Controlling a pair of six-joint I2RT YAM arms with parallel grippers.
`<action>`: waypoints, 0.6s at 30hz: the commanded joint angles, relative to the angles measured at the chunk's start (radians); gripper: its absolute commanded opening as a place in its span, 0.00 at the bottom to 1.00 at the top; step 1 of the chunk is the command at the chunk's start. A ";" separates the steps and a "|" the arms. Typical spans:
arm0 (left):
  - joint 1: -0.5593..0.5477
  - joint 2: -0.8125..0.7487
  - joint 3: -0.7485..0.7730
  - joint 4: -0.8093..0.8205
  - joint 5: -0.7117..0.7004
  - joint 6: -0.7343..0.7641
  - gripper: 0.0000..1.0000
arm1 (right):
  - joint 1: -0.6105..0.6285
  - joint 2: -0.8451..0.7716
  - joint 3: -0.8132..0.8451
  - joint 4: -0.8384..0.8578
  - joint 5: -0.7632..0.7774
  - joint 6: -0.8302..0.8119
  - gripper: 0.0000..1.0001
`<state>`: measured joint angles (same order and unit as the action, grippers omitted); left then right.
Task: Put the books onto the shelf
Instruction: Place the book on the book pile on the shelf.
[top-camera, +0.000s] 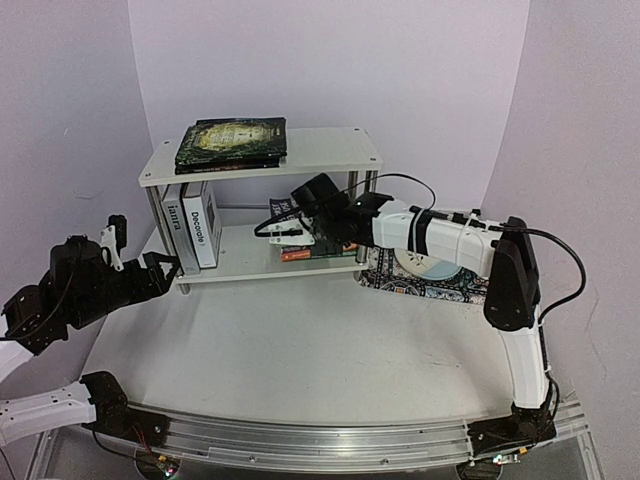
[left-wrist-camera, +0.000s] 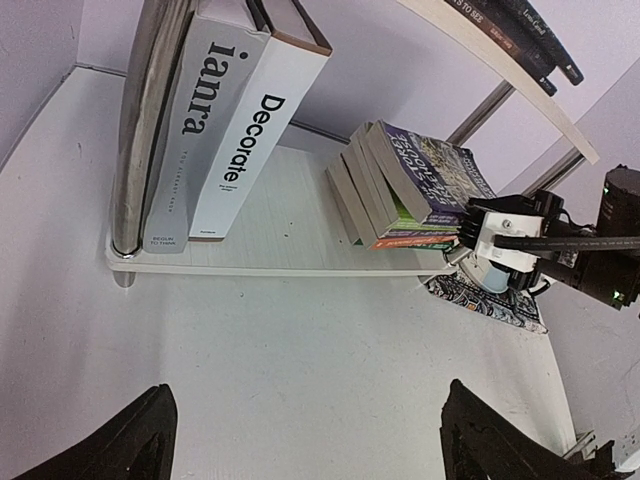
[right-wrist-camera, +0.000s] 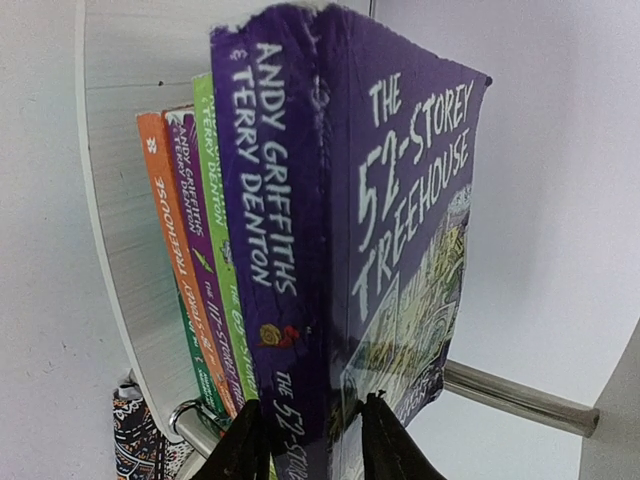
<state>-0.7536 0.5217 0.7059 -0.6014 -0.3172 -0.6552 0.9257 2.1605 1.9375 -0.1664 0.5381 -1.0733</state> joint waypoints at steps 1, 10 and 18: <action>-0.003 -0.010 0.014 0.015 0.004 -0.003 0.93 | -0.005 0.026 0.063 0.005 0.028 0.001 0.32; -0.003 -0.022 0.010 0.015 0.004 -0.005 0.93 | -0.022 0.053 0.075 0.005 0.025 -0.002 0.31; -0.003 -0.013 0.012 0.015 0.009 -0.008 0.93 | -0.040 0.067 0.081 0.005 0.022 -0.002 0.32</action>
<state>-0.7536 0.5049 0.7059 -0.6014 -0.3137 -0.6552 0.9057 2.2093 1.9740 -0.1635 0.5384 -1.0771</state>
